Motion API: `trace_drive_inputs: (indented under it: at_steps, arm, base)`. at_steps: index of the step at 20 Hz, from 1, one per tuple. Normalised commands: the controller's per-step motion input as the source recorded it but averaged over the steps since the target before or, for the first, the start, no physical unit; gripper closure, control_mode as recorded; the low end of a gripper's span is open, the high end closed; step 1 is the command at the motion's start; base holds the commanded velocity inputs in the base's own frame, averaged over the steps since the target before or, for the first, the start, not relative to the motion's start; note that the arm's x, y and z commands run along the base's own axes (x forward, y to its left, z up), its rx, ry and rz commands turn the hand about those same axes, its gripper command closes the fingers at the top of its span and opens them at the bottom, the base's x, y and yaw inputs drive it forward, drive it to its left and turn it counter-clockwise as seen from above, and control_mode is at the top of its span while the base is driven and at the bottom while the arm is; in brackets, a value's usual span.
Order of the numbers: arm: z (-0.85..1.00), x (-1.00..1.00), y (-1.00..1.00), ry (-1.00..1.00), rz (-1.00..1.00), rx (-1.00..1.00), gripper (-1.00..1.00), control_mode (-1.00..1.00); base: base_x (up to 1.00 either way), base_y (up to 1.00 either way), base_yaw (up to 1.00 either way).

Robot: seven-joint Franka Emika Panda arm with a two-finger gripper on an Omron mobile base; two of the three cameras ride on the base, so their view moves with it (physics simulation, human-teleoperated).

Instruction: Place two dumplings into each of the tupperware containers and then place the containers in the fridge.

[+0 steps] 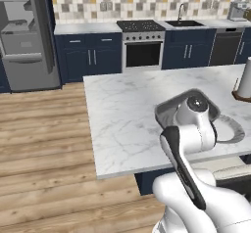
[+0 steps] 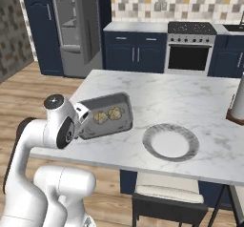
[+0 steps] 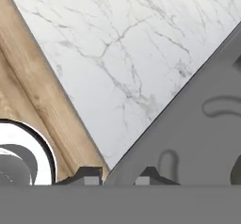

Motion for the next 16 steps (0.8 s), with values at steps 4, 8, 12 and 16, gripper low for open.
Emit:
trace_drive_inputs:
  at_steps: [4,8,12,16]
  arm:
    - [0.06,-0.59,0.00,0.23,0.15,-0.15,1.00,-1.00]
    - [-0.28,-0.16,0.00,0.01,0.27,0.00,1.00,-1.00]
    - [-0.35,0.00,-0.01,-0.03,0.44,0.03,1.00,-1.00]
    - [-0.25,-0.02,-0.01,-0.02,0.45,-0.02,1.00,-1.00]
  base:
    - [0.00,0.00,0.00]
    - [0.00,0.00,0.00]
    - [0.00,0.00,0.00]
    - [0.00,0.00,0.00]
